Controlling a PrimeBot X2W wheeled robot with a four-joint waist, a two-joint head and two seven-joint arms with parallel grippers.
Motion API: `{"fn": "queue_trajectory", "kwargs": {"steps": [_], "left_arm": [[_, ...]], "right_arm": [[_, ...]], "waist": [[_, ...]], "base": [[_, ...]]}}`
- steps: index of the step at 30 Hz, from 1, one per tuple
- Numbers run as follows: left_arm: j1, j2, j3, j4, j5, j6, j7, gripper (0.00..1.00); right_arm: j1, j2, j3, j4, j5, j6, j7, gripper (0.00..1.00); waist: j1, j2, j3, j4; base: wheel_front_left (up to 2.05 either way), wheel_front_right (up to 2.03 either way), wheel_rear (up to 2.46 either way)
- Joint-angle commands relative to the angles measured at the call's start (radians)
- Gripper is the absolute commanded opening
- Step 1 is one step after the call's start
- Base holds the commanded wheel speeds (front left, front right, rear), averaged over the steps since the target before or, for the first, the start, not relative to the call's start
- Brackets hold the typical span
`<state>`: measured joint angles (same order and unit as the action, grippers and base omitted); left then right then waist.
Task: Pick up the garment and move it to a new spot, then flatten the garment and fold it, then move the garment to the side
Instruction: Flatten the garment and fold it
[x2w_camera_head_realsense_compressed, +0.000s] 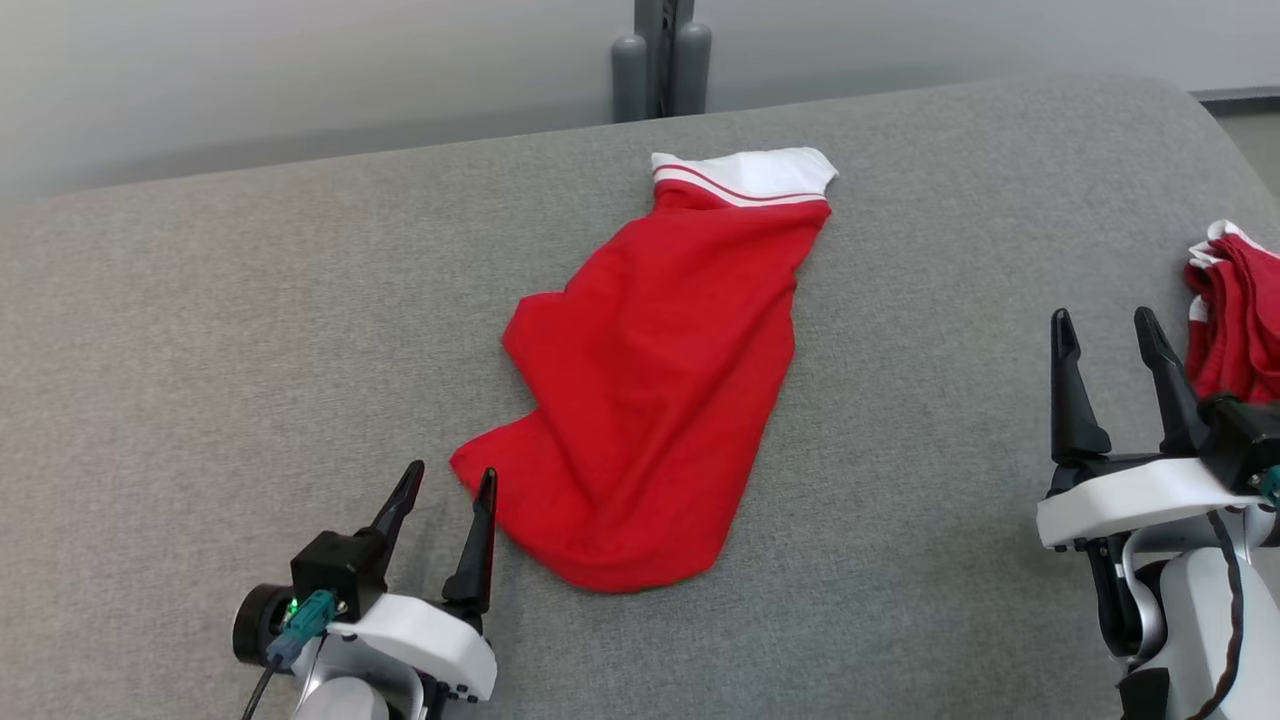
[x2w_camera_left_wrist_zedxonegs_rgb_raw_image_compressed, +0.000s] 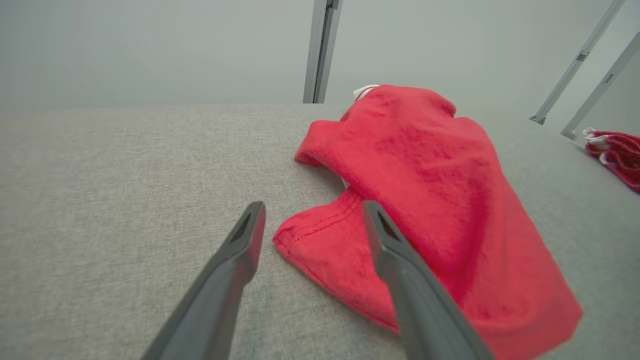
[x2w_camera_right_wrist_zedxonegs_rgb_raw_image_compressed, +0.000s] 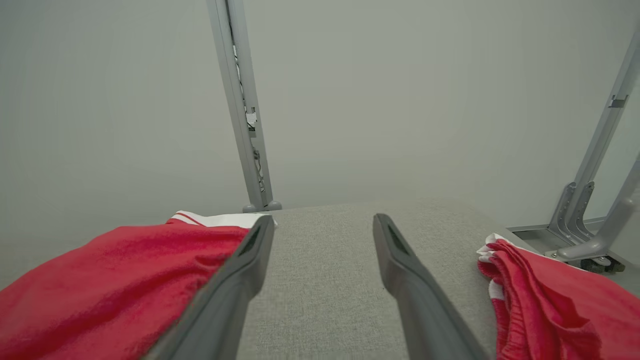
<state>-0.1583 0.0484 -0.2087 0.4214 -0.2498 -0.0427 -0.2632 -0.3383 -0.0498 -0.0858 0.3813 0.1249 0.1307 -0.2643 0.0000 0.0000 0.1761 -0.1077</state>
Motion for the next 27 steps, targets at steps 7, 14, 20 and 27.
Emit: {"fn": "queue_trajectory", "kwargs": {"steps": [7, 14, 20, 27], "left_arm": [[-0.103, 0.004, 0.019, 0.12, 0.023, 0.029, -0.002, 1.0], [-0.157, 0.004, 0.012, 0.288, 0.034, 0.034, 0.001, 0.98], [-0.179, 0.004, -0.012, 0.317, 0.016, 0.037, 0.0, 0.0], [-0.182, 0.005, 0.084, 0.128, 0.031, 0.066, -0.001, 0.0]], "right_arm": [[-0.011, -0.003, -0.009, -0.008, 0.014, 0.0, 0.001, 1.0], [-0.001, -0.003, -0.007, -0.001, 0.028, 0.0, 0.001, 1.0], [-0.007, -0.003, -0.006, 0.001, 0.032, 0.0, 0.001, 1.0], [0.002, -0.004, -0.009, 0.009, 0.034, 0.0, 0.001, 1.0]], "waist": [[0.0, 0.0, 0.055, -0.066], [0.0, 0.0, 0.063, -0.082], [0.0, 0.0, 0.056, -0.067], [0.0, 0.0, 0.037, -0.029]], "base": [[0.0, 0.0, 0.0], [0.0, 0.0, 0.0], [0.0, 0.0, 0.0], [0.0, 0.0, 0.0]]}}
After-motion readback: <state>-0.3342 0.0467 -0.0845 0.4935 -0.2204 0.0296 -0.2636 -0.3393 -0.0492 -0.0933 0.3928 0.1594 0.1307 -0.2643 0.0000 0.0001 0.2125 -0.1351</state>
